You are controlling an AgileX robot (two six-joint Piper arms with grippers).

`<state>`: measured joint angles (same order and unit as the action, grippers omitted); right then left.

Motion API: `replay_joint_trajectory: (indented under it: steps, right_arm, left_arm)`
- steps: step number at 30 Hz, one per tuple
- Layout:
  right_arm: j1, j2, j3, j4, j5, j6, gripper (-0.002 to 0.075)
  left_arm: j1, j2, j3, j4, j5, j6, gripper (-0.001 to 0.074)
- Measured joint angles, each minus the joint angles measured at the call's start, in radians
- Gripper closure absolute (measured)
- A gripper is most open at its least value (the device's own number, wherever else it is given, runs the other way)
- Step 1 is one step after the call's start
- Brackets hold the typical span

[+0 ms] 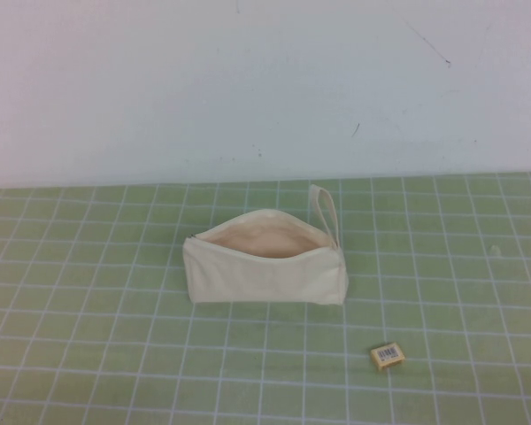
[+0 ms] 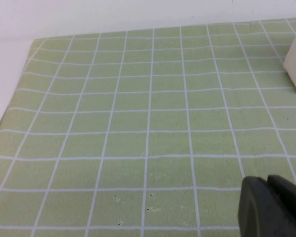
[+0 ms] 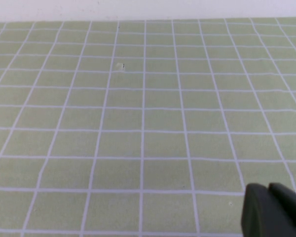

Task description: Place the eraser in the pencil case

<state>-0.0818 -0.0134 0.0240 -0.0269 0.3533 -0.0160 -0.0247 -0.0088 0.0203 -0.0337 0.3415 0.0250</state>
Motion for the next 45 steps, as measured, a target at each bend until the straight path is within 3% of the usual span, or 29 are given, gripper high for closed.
replay_joint_trajectory:
  steps: [6, 16, 25, 29, 37, 45]
  right_arm:
    - [0.000, 0.000, 0.004, -0.007, -0.072, -0.008, 0.0727]
    - [0.000, 0.000, 0.004, -0.012, -0.679, 0.005, 0.0727]
    - [0.000, 0.000, -0.002, -0.012, -0.910, 0.063, 0.0727]
    - [0.000, 0.000, -0.120, -0.012, -0.758, 0.063, 0.0727]
    - [0.000, 0.148, -0.563, -0.046, -0.157, 0.057, 0.0727]
    - [0.000, 0.457, -0.692, 0.027, 0.219, -0.061, 0.0727]
  left_arm:
    - [0.000, 0.000, 0.000, 0.000, 0.000, 0.000, 0.0736]
    - [0.000, 0.000, 0.000, 0.000, 0.000, 0.000, 0.0737]
    - [0.000, 0.000, 0.000, 0.000, 0.000, 0.000, 0.0737]
    - [0.000, 0.000, 0.000, 0.000, 0.000, 0.000, 0.0736]
    - [0.000, 0.000, 0.000, 0.000, 0.000, 0.000, 0.0736]
    - [0.000, 0.000, 0.000, 0.000, 0.000, 0.000, 0.0736]
